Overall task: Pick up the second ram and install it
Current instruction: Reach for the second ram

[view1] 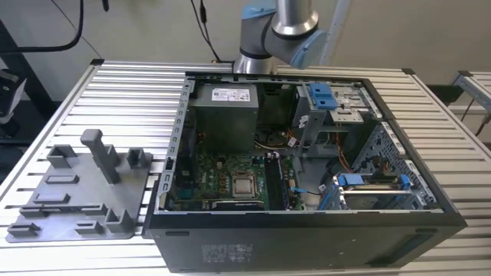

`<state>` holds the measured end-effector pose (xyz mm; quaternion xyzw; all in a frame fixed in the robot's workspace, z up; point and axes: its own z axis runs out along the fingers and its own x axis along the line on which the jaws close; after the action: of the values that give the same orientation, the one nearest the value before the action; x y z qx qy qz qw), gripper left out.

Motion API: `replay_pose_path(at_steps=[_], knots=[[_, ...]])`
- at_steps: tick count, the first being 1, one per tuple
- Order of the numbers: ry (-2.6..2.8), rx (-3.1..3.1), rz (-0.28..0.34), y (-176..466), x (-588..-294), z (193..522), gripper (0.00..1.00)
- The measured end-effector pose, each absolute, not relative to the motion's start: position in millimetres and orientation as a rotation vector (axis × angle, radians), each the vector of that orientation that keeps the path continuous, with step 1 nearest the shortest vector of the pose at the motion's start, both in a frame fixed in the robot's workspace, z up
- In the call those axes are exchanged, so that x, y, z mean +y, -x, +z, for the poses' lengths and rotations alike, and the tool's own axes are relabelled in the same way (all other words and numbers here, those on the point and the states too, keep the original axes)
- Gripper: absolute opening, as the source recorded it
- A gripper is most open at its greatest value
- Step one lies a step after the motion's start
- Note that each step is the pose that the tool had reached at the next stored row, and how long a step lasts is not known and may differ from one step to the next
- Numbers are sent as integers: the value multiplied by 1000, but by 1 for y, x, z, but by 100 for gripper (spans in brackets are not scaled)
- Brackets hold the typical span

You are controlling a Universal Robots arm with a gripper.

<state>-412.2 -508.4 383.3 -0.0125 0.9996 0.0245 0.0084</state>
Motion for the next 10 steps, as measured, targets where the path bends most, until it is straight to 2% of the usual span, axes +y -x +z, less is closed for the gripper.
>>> replay_pose_path(at_steps=[10], knots=[[39,3124,76,412,-522,382,11]])
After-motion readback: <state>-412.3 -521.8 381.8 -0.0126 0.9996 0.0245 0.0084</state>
